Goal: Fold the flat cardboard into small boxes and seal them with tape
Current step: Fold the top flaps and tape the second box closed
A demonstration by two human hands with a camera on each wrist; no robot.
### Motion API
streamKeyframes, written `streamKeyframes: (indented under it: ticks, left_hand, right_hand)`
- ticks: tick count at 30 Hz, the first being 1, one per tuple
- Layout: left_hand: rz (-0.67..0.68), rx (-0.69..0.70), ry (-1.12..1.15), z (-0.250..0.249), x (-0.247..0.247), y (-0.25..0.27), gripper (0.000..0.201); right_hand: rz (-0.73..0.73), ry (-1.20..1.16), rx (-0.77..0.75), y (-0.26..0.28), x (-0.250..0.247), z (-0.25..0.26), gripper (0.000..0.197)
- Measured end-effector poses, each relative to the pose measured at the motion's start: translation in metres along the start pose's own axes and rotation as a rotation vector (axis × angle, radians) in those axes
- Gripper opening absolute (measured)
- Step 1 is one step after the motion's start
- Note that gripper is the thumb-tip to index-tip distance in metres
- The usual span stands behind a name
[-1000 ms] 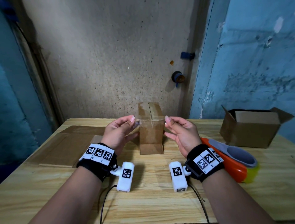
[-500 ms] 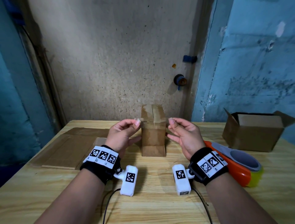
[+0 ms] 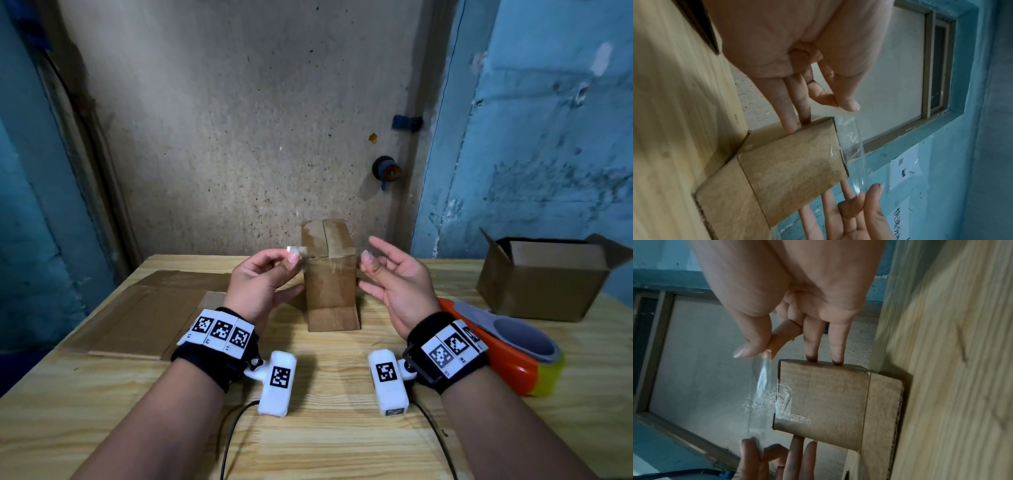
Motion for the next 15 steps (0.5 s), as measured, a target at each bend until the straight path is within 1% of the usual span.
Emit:
streamKeyframes:
  ticks: [1, 2, 5, 6, 7, 10, 11, 15]
  left_hand:
    - [0.000, 0.000, 0.001, 0.0002, -0.0002, 0.0000, 0.021]
    - [-0.001, -0.002, 0.001, 0.0002, -0.0002, 0.0000, 0.020]
    - [-0.005, -0.006, -0.005, 0.0006, 0.0000, 0.0004, 0.022]
    - [-0.002, -0.008, -0.006, 0.0005, 0.0000, 0.0006, 0.024]
    - [0.002, -0.014, -0.009, 0.0000, 0.0002, 0.0009, 0.028]
    - [0.001, -0.047, -0.020, -0.0009, 0.0003, 0.0008, 0.048]
    - [-0.007, -0.049, -0.026, -0.0012, 0.0001, 0.0009, 0.050]
    - [-0.037, -0.049, -0.038, -0.0020, -0.0007, 0.0026, 0.038]
  right_hand:
    - [0.008, -0.005, 0.006, -0.0004, -0.0003, -0.0002, 0.059]
    - [0.010, -0.002, 0.004, -0.0006, -0.0005, -0.0001, 0.057]
    - [-0.019, 0.013, -0.026, 0.0001, -0.0019, 0.0007, 0.037]
    - [-0.027, 0.009, -0.031, 0.0003, -0.0024, 0.0008, 0.033]
    - [-0.030, 0.003, -0.033, -0.0001, -0.0024, 0.0004, 0.031]
    - [-0.021, -0.006, -0.035, -0.0009, -0.0020, 0.0003, 0.026]
    - [-0.016, -0.006, -0.036, -0.0011, -0.0016, 0.0004, 0.025]
    - [-0.005, -0.008, -0.032, 0.0009, -0.0004, 0.0012, 0.026]
Point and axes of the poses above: each hand's wrist, its own y-axis away from the middle knuckle, its own x-axis out of the palm, z = x × y, the point moved 4 cm from there along -y, towards the middle knuckle, and after that the axes turned 3 degrees about x, right-handed, at the moved point
